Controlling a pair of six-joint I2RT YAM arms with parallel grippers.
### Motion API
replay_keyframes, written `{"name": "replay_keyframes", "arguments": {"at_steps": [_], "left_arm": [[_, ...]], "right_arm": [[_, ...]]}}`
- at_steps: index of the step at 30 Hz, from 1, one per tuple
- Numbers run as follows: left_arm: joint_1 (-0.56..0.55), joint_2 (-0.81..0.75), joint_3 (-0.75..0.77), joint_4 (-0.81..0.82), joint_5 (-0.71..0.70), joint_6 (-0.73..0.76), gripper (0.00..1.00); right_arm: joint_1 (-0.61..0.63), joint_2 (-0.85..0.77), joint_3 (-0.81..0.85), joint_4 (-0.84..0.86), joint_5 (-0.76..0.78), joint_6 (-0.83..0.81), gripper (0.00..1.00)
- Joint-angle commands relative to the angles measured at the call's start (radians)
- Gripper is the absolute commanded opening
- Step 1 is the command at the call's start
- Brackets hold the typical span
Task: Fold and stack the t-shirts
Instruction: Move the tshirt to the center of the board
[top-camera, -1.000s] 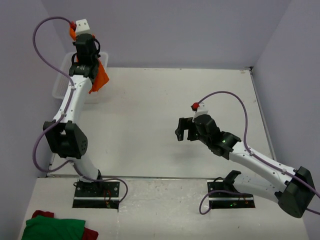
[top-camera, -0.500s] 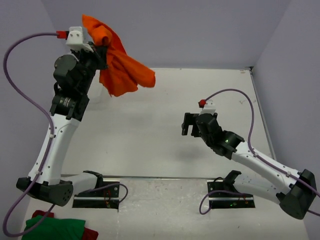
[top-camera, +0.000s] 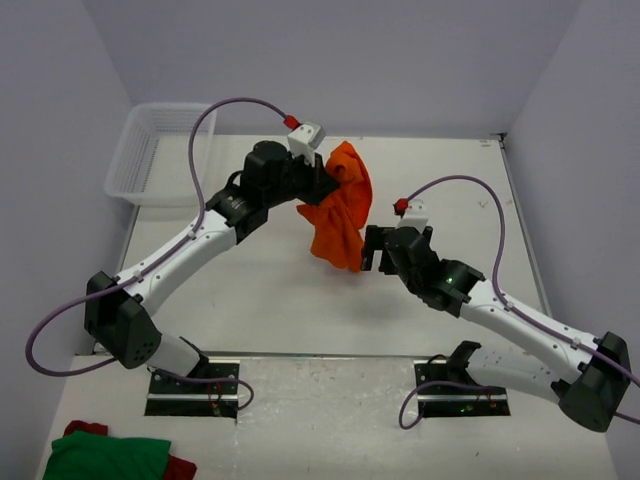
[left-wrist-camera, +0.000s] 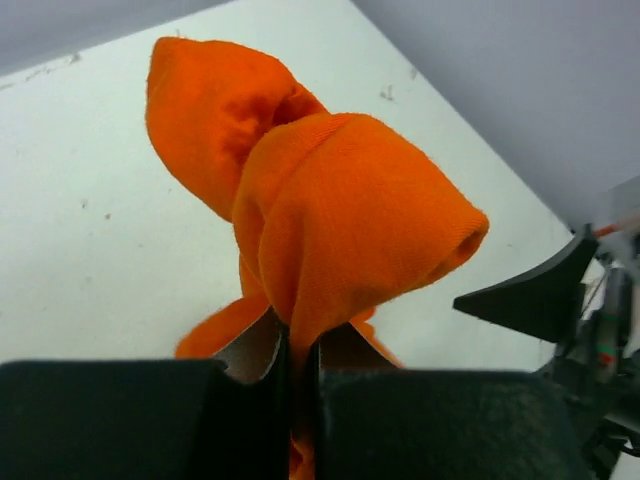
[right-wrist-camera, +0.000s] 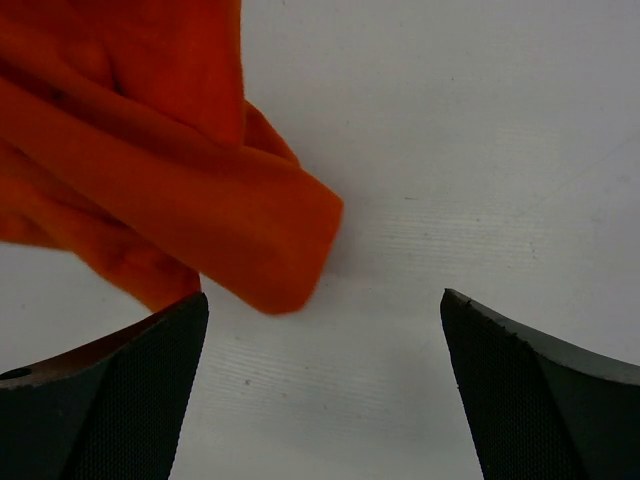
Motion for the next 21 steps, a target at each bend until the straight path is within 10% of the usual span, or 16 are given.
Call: {"name": "replay_keyframes", "arguments": {"at_steps": [1, 2, 4, 6, 16, 21], "left_arm": [[-0.020, -0.052, 0.108, 0.077, 0.015, -0.018, 0.00], [-0.020, -0.048, 0.111, 0.048, 0.001, -0.018, 0.00], [-0.018, -0.035, 0.128, 0.008, -0.067, -0.015, 0.31], [-0.017, -0.011, 0.134, -0.055, -0.211, -0.018, 1.00], [0.023, 0.129, 0.153, -0.328, -0.709, -0.143, 1.00], [0.023, 0.026, 0.001, -0.316, -0.650, -0.183, 0.89]], "right_arm": [[0.015, 0.009, 0.062, -0.043, 0.090, 0.052, 0.99], [0.018, 0.006, 0.065, -0.055, 0.099, 0.055, 0.98], [0.021, -0.001, 0.070, -0.059, 0.114, 0.054, 0.99], [0.023, -0.007, 0.075, -0.061, 0.117, 0.045, 0.99], [0.024, 0.074, 0.087, -0.078, 0.090, 0.028, 0.98], [0.024, 0.145, 0.046, -0.110, 0.076, 0.092, 0.83]]}}
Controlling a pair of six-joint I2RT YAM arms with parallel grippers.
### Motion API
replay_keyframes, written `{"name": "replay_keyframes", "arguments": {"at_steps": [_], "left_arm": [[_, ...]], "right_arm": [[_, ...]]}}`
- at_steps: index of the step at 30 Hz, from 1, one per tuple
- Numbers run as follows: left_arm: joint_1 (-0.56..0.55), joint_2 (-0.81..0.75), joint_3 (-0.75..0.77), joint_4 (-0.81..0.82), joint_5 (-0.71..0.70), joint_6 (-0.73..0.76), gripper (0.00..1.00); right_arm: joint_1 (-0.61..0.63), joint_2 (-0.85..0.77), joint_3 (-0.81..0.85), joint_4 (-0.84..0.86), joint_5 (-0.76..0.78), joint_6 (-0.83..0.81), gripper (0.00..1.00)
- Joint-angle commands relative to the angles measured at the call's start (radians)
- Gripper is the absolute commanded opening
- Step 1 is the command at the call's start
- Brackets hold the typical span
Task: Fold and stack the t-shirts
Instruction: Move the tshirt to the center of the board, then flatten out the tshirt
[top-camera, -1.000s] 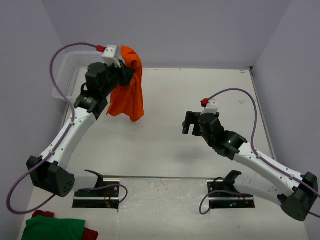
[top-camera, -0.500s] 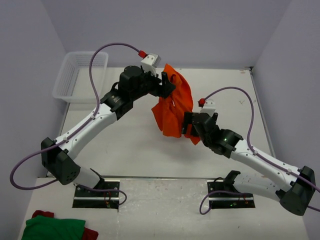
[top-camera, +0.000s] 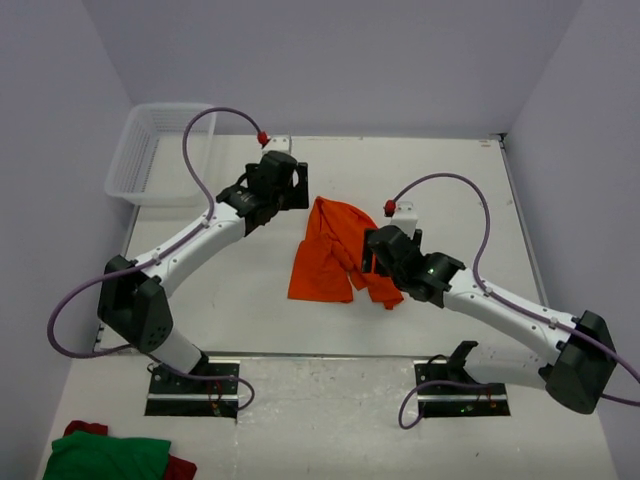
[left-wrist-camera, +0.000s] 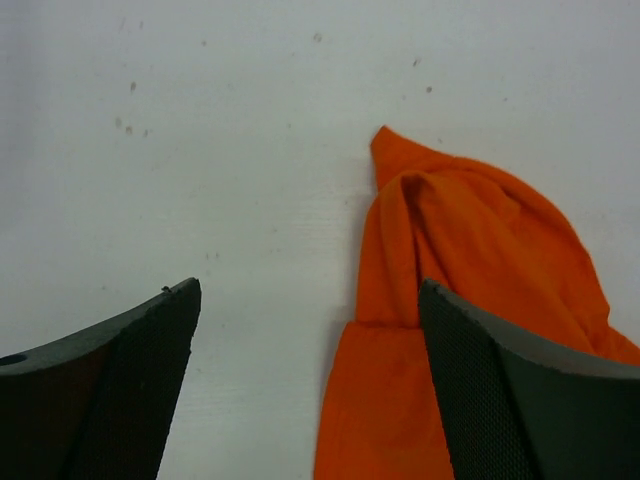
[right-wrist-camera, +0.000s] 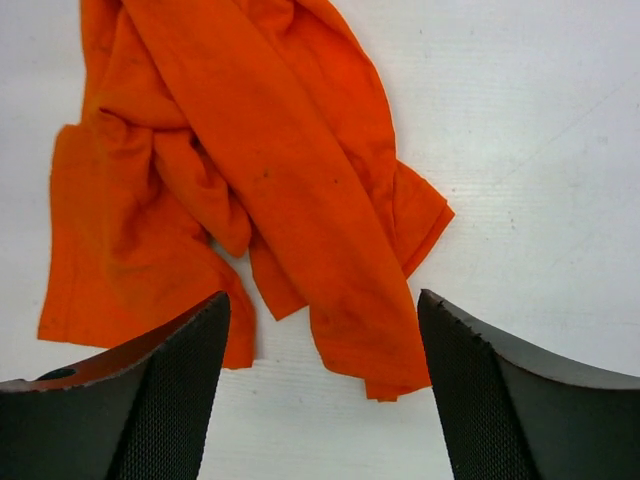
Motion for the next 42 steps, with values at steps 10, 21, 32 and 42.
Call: {"name": "replay_keyframes", "arguments": {"at_steps": [10, 21, 32, 42], "left_arm": [[-0.019, -0.316, -0.422, 0.037, 0.133, -0.156, 0.83], [-0.019, -0.405, -0.582, 0.104, 0.196, -0.173, 0.84], [-0.018, -0.460, -0.603, 0.110, 0.222, -0.158, 0.85], [-0.019, -0.419, -0.651, 0.155, 0.210, -0.156, 0.85]], "right_arm": [[-0.011, 0.181, -0.100, -0.064, -0.033, 0.280, 0.70], [-0.100, 0.201, -0.102, -0.200, -0.056, 0.428, 0.68], [-0.132, 0.250, -0.131, -0.121, -0.154, 0.432, 0.57], [-0.117, 0.202, 0.148, -0.274, 0.083, 0.313, 0.00]]}}
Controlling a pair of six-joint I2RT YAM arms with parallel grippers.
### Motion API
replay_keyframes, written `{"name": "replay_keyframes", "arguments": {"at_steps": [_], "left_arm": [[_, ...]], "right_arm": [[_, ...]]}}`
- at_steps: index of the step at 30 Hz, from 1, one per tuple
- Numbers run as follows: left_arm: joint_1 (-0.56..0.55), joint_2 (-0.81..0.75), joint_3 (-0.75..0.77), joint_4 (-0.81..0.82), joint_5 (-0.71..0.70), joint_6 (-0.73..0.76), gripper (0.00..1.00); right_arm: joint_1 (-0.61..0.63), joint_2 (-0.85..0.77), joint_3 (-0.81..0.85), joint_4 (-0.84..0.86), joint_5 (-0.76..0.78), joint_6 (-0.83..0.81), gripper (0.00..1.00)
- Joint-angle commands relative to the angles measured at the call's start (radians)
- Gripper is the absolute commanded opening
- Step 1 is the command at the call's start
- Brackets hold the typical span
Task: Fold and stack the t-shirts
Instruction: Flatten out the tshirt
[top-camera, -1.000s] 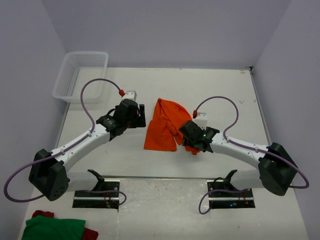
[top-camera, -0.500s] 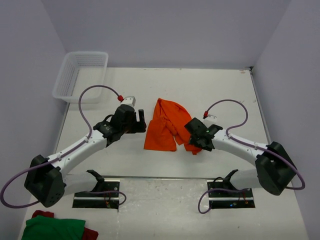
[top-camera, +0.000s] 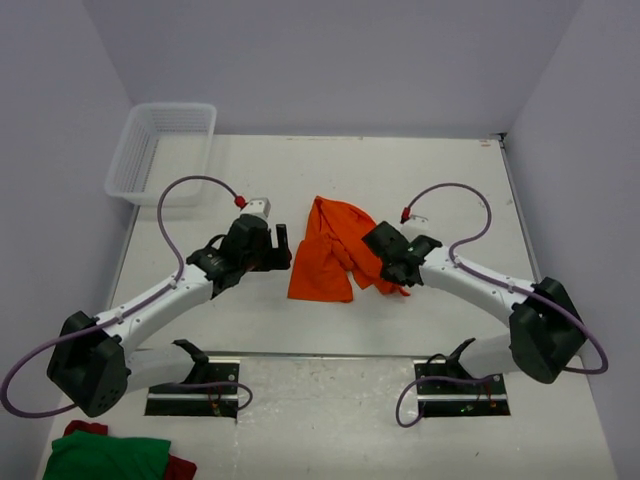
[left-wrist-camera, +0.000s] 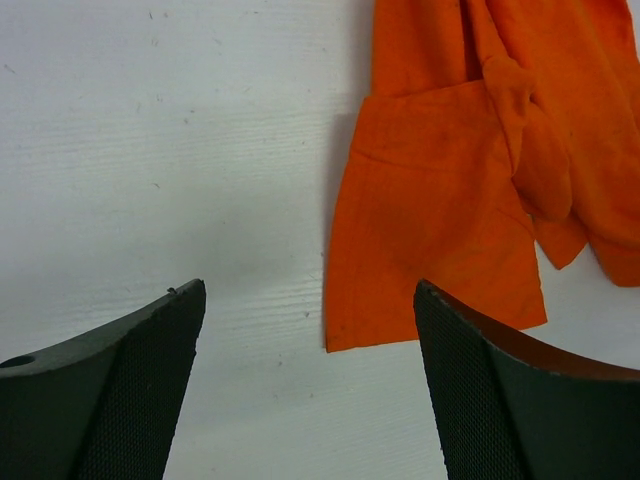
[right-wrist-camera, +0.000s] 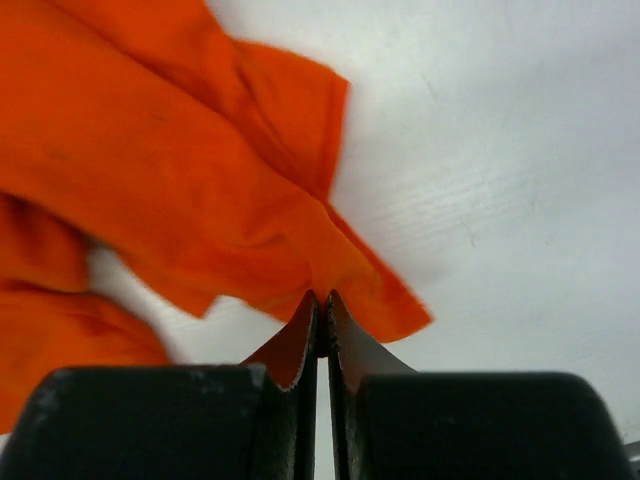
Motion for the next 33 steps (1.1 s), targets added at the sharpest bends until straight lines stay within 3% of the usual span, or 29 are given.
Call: {"name": "replay_keyframes", "arguments": {"at_steps": [1, 6, 14, 17, 18, 25, 30, 33], "left_arm": [[-0.003, 0.041, -0.021, 0.074, 0.018, -0.012, 0.85], [-0.005, 0.130, -0.051, 0.152, 0.114, -0.026, 0.89], [-0.020, 0.307, -0.046, 0.244, 0.171, -0.026, 0.80], [-0.034, 0.380, -0.014, 0.267, 0.181, -0.018, 0.66], [-0.037, 0.394, 0.000, 0.275, 0.179, -0.019, 0.57], [-0.054, 0.509, 0.029, 0.284, 0.205, -0.021, 0.41], [-0.055, 0.521, 0.031, 0.260, 0.161, -0.039, 0.00], [-0.060, 0.443, 0.020, 0.212, 0.087, -0.049, 0.00]], "right_arm": [[0.009, -0.063, 0.221, -0.092, 0.174, -0.097, 0.00], [0.009, -0.079, 0.463, -0.143, 0.198, -0.254, 0.00], [0.009, -0.109, 0.470, -0.106, 0.166, -0.329, 0.00], [0.009, -0.125, 0.470, -0.104, 0.172, -0.336, 0.00], [0.009, -0.128, 0.471, -0.107, 0.174, -0.340, 0.00], [0.009, -0.198, 0.482, -0.114, 0.186, -0.358, 0.00], [0.007, -0.221, 0.485, -0.117, 0.191, -0.367, 0.00], [-0.001, -0.215, 0.485, -0.117, 0.215, -0.376, 0.00]]}}
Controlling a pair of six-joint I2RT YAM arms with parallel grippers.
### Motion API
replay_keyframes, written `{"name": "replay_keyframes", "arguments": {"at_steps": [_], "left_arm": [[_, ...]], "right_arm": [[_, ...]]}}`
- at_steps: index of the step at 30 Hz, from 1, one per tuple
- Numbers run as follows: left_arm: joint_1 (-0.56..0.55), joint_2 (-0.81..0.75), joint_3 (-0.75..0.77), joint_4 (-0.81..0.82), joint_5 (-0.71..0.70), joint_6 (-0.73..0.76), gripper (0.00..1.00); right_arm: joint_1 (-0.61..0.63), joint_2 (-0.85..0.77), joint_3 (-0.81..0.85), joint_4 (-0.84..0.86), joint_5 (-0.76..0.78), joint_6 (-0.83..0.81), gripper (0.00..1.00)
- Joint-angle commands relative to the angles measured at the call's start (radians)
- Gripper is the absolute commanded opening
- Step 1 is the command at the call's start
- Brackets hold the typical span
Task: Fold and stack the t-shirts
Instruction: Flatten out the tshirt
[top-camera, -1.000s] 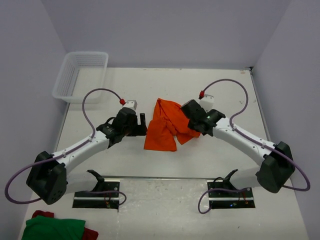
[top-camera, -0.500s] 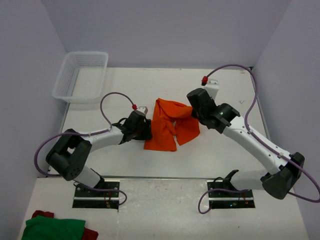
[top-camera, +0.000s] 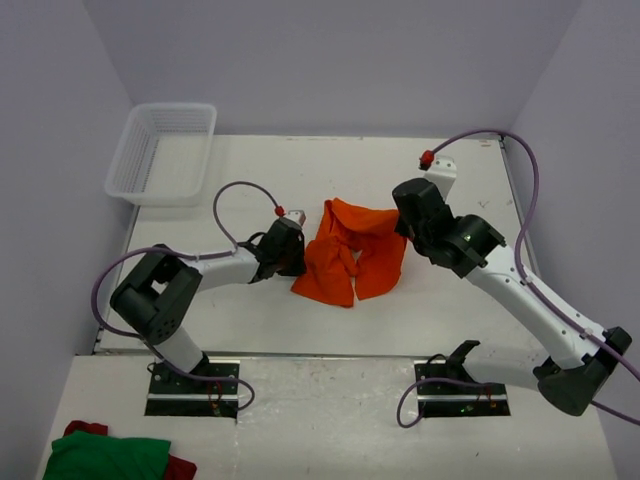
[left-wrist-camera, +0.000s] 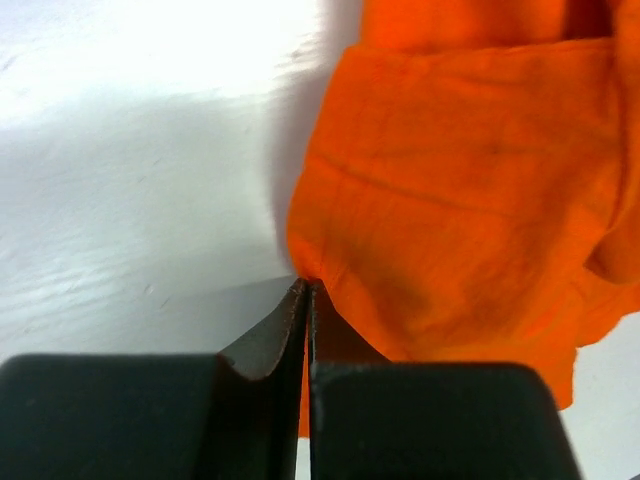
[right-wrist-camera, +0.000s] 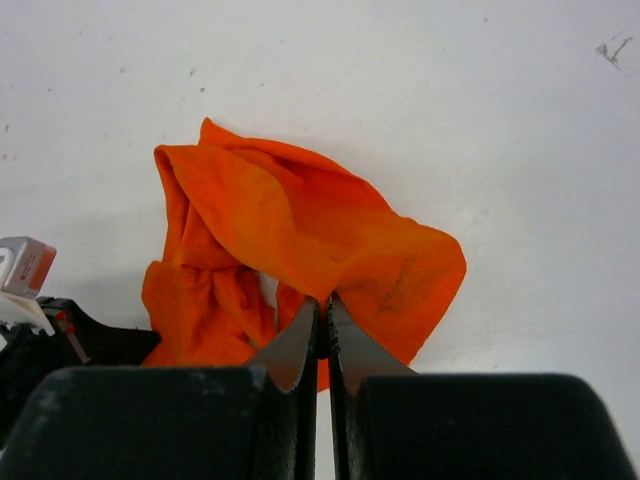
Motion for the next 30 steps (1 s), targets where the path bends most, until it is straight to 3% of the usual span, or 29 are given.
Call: {"name": "replay_keyframes", "arguments": {"at_steps": [1, 7, 11, 19, 23, 24, 25, 28, 29, 30], "left_arm": [[-0.011, -0.072, -0.018, -0.124, -0.106, -0.012, 0.00], [-0.013, -0.399, 0.076, -0.355, -0.331, 0.003, 0.00], [-0.014, -0.569, 0.241, -0.533, -0.462, 0.034, 0.00], [-0.013, -0.717, 0.432, -0.624, -0.490, 0.119, 0.00], [-0.014, -0.668, 0.400, -0.615, -0.404, 0.141, 0.00], [-0.013, -0.644, 0.375, -0.606, -0.367, 0.133, 0.14], [-0.013, -0.587, 0.304, -0.542, -0.264, 0.132, 0.40], [-0.024, -0.474, 0.157, -0.370, -0.186, 0.104, 0.46], [-0.027, -0.444, 0.133, -0.334, -0.186, 0.101, 0.55], [-0.028, -0.383, 0.115, -0.291, -0.186, 0.098, 0.81]], "right_arm": [[-0.017, 0.001, 0.021, -0.009, 0.060, -0.030, 0.00], [-0.051, -0.002, 0.072, -0.011, 0.120, -0.090, 0.00], [-0.054, -0.014, 0.119, 0.020, 0.108, -0.182, 0.00], [-0.054, -0.066, 0.225, 0.030, 0.114, -0.327, 0.00], [-0.054, -0.076, 0.238, 0.044, 0.065, -0.363, 0.00], [-0.054, -0.076, 0.231, 0.043, 0.054, -0.352, 0.00], [-0.054, -0.076, 0.219, 0.044, 0.024, -0.346, 0.00], [-0.054, -0.074, 0.201, 0.049, 0.002, -0.332, 0.00], [-0.055, -0.071, 0.196, 0.047, -0.004, -0.331, 0.00], [-0.054, -0.068, 0.196, 0.044, -0.007, -0.329, 0.00]]}}
